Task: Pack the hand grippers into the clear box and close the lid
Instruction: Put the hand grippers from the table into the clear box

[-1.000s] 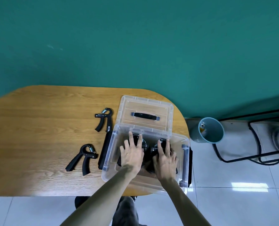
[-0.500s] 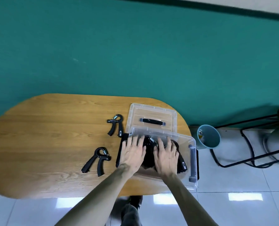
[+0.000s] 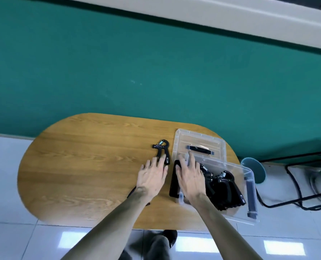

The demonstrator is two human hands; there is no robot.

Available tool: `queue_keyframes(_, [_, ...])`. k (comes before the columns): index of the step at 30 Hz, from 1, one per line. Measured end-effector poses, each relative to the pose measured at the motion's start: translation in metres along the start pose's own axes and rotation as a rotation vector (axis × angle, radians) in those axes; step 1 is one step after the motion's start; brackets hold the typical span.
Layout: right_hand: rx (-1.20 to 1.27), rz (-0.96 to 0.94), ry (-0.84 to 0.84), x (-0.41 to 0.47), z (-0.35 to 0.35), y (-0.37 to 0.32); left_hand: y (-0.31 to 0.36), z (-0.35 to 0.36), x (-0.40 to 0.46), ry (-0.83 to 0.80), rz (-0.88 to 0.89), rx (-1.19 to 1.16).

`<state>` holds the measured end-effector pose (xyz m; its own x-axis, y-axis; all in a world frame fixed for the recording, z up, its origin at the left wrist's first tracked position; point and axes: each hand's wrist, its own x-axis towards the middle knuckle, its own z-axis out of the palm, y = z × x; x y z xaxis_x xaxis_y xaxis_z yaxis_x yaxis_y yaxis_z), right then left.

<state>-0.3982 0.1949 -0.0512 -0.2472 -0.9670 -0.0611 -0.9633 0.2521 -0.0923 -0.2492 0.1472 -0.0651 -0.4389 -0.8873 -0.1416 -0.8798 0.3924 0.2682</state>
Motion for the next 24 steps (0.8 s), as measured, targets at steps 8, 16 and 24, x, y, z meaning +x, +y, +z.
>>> queue_keyframes(8, [-0.014,-0.088,-0.121,0.045,0.036,-0.044,-0.054,0.035,0.001,-0.174,-0.139,-0.081])
queue_keyframes(16, [0.015,-0.018,-0.352,0.124,0.107,-0.042,-0.076,0.114,0.024,-0.364,-0.219,-0.083])
queue_keyframes(24, [-0.008,0.023,-0.427,0.182,0.184,-0.038,-0.082,0.187,0.031,-0.439,-0.165,-0.091])
